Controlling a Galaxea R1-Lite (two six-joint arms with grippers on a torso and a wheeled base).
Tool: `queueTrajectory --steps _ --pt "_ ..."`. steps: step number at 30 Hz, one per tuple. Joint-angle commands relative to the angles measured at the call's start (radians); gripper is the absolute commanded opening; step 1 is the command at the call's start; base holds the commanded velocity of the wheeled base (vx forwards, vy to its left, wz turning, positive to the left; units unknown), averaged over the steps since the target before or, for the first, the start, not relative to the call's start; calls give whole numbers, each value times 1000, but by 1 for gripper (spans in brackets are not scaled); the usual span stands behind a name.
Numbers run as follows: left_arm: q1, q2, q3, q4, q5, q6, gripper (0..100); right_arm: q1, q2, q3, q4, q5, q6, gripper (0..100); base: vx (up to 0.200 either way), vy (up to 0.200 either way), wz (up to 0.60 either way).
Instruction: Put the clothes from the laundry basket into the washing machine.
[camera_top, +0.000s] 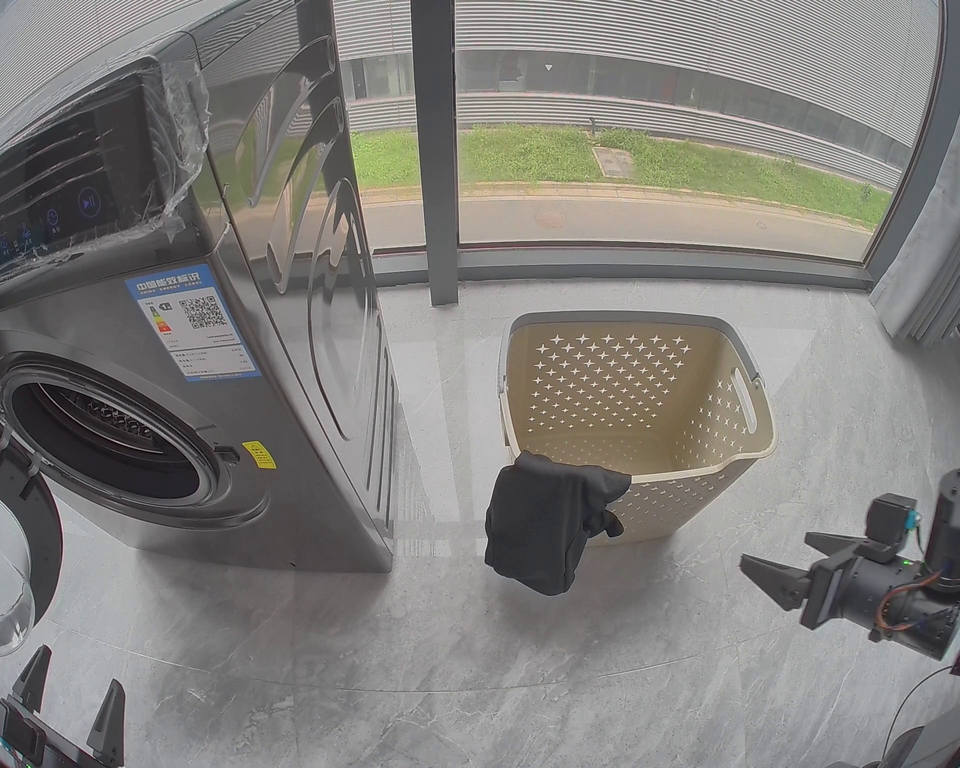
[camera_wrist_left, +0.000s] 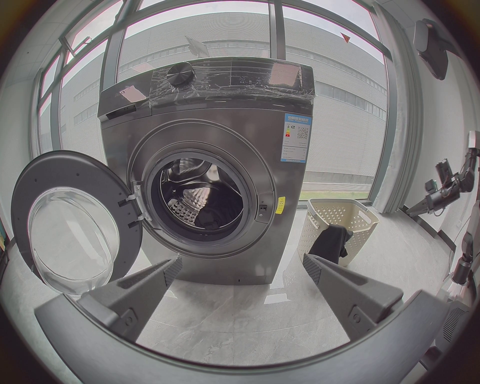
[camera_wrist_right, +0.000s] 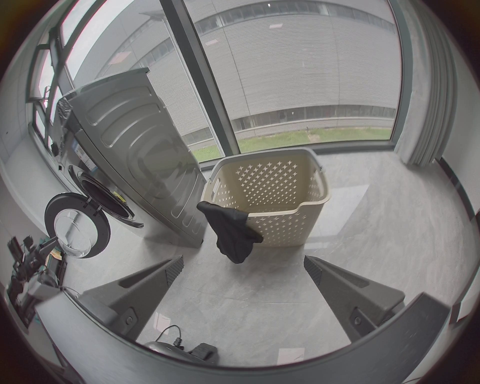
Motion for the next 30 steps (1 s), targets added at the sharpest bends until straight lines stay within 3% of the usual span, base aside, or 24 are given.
queueTrajectory --steps 1,6,7,10,17,22,30 --pt "0 -15 16 0 0 -1 100 134 336 -131 -100 -79 90 100 0 0 0" --pt "0 -15 16 0 0 -1 100 133 395 -174 -151 -88 92 100 0 0 0" --pt "0 -15 16 0 0 1 100 136 446 -206 -185 -123 103 100 0 0 0" --pt "0 -15 16 0 0 1 100 149 509 -244 -202 -154 130 100 0 0 0" --pt "0 -15 16 0 0 1 100 168 616 -295 -206 -157 169 100 0 0 0" --pt "0 -15 16 0 0 1 100 188 721 -370 -209 -149 230 100 0 0 0" --pt "0 -15 16 0 0 -1 100 182 862 -516 -220 -148 235 100 0 0 0"
